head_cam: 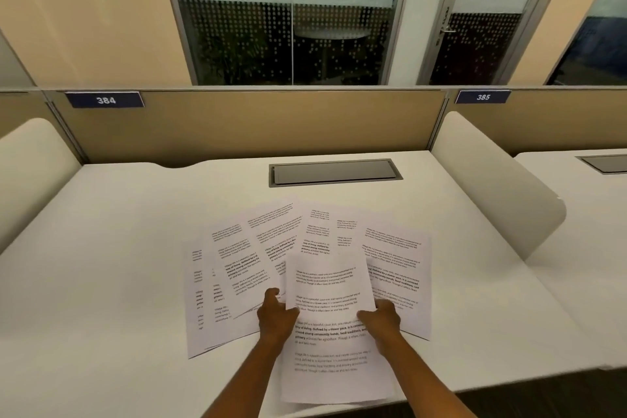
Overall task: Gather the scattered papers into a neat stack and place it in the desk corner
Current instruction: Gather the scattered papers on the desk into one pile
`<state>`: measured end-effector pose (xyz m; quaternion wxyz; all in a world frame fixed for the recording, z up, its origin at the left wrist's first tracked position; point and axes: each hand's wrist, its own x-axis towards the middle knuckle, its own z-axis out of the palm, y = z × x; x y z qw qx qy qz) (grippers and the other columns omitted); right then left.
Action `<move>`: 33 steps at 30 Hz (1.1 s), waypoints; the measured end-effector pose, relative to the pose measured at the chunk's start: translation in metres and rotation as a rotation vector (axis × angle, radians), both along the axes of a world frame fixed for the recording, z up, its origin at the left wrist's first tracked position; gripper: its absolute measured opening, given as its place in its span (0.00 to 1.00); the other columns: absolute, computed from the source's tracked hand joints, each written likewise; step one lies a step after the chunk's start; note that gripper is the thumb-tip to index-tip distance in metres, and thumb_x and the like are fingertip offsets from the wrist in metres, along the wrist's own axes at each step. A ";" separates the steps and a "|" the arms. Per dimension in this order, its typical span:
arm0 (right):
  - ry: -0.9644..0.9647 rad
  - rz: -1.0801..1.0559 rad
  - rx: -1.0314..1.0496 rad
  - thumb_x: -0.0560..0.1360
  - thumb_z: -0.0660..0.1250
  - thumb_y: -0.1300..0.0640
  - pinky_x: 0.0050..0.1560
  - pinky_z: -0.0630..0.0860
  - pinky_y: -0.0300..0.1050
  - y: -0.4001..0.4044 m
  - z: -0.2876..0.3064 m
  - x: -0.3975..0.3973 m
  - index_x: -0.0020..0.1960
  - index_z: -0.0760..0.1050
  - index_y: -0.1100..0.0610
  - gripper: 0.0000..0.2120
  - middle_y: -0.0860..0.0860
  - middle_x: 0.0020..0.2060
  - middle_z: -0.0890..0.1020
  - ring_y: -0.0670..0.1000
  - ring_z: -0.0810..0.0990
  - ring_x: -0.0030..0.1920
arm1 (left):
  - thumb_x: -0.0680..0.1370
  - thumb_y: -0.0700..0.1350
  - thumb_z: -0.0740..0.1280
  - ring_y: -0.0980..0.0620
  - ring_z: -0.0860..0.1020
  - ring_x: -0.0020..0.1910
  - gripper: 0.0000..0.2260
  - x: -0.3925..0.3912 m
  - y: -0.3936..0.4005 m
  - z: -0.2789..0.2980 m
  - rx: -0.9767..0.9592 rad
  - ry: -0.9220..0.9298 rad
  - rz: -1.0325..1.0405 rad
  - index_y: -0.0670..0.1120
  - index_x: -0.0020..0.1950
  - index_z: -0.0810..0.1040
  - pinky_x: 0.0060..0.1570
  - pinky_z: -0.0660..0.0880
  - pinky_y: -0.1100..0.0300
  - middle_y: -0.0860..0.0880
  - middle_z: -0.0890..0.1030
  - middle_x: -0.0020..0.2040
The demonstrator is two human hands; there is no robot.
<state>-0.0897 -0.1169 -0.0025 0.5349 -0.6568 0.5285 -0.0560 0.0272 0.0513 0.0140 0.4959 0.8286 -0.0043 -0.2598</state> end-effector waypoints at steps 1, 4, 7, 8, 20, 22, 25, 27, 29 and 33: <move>-0.004 -0.004 0.006 0.72 0.67 0.67 0.31 0.75 0.35 0.001 0.000 -0.001 0.56 0.79 0.60 0.13 0.56 0.53 0.84 0.47 0.80 0.38 | 0.74 0.37 0.71 0.42 0.82 0.52 0.24 -0.002 0.001 0.001 -0.005 0.006 -0.011 0.42 0.68 0.66 0.53 0.80 0.48 0.39 0.81 0.59; -0.022 -0.033 0.015 0.72 0.67 0.67 0.40 0.79 0.40 0.003 0.002 -0.006 0.58 0.79 0.60 0.15 0.57 0.54 0.84 0.51 0.81 0.42 | 0.74 0.36 0.70 0.45 0.81 0.49 0.23 -0.006 0.002 0.002 -0.033 0.029 -0.054 0.42 0.68 0.68 0.53 0.80 0.48 0.39 0.80 0.60; -0.037 -0.081 -0.015 0.74 0.66 0.66 0.37 0.77 0.37 0.000 0.008 -0.014 0.60 0.77 0.60 0.15 0.57 0.55 0.83 0.50 0.79 0.40 | 0.74 0.38 0.71 0.47 0.79 0.49 0.24 -0.007 0.000 0.004 -0.070 0.056 -0.126 0.42 0.69 0.69 0.56 0.78 0.50 0.39 0.79 0.61; -0.042 -0.099 -0.028 0.74 0.66 0.66 0.36 0.76 0.37 -0.002 0.010 -0.016 0.60 0.77 0.60 0.15 0.57 0.55 0.83 0.49 0.79 0.40 | 0.74 0.39 0.71 0.47 0.78 0.50 0.24 -0.007 -0.002 0.005 -0.080 0.063 -0.153 0.42 0.69 0.70 0.56 0.78 0.51 0.39 0.79 0.62; -0.080 -0.356 -0.135 0.76 0.64 0.66 0.33 0.73 0.36 -0.056 0.020 -0.043 0.57 0.78 0.62 0.11 0.59 0.53 0.83 0.51 0.79 0.37 | 0.76 0.44 0.70 0.39 0.75 0.65 0.26 -0.006 -0.053 0.020 -0.111 0.161 -0.433 0.44 0.72 0.66 0.67 0.72 0.42 0.39 0.75 0.67; -0.062 -0.384 -0.135 0.76 0.64 0.66 0.35 0.75 0.38 -0.071 0.018 -0.041 0.57 0.77 0.63 0.11 0.60 0.54 0.83 0.53 0.79 0.38 | 0.76 0.45 0.70 0.41 0.75 0.64 0.25 -0.002 -0.067 0.021 -0.089 0.132 -0.442 0.44 0.71 0.68 0.67 0.72 0.44 0.41 0.76 0.67; -0.007 -0.390 -0.142 0.76 0.63 0.66 0.38 0.76 0.41 -0.095 0.012 -0.036 0.59 0.76 0.65 0.12 0.61 0.55 0.82 0.57 0.79 0.42 | 0.77 0.46 0.69 0.44 0.77 0.61 0.23 0.005 -0.088 0.024 -0.063 0.084 -0.430 0.44 0.70 0.69 0.63 0.75 0.47 0.43 0.77 0.63; 0.025 -0.383 -0.157 0.76 0.63 0.66 0.41 0.78 0.45 -0.111 0.009 -0.029 0.60 0.76 0.65 0.13 0.62 0.56 0.82 0.59 0.81 0.45 | 0.77 0.45 0.69 0.45 0.75 0.63 0.22 0.012 -0.103 0.024 -0.042 0.029 -0.418 0.44 0.69 0.70 0.64 0.74 0.49 0.43 0.76 0.65; 0.088 -0.363 -0.174 0.76 0.63 0.64 0.51 0.81 0.53 -0.125 0.007 -0.021 0.62 0.75 0.66 0.15 0.63 0.58 0.80 0.62 0.80 0.52 | 0.77 0.44 0.69 0.45 0.73 0.67 0.21 0.018 -0.117 0.024 -0.024 -0.023 -0.393 0.44 0.69 0.70 0.66 0.72 0.51 0.43 0.73 0.69; 0.313 -0.269 -0.154 0.76 0.64 0.59 0.57 0.78 0.56 -0.143 0.009 -0.005 0.64 0.72 0.61 0.18 0.61 0.61 0.71 0.62 0.72 0.60 | 0.76 0.44 0.70 0.45 0.72 0.67 0.22 0.026 -0.140 0.021 0.007 -0.052 -0.335 0.43 0.69 0.71 0.68 0.70 0.51 0.44 0.73 0.70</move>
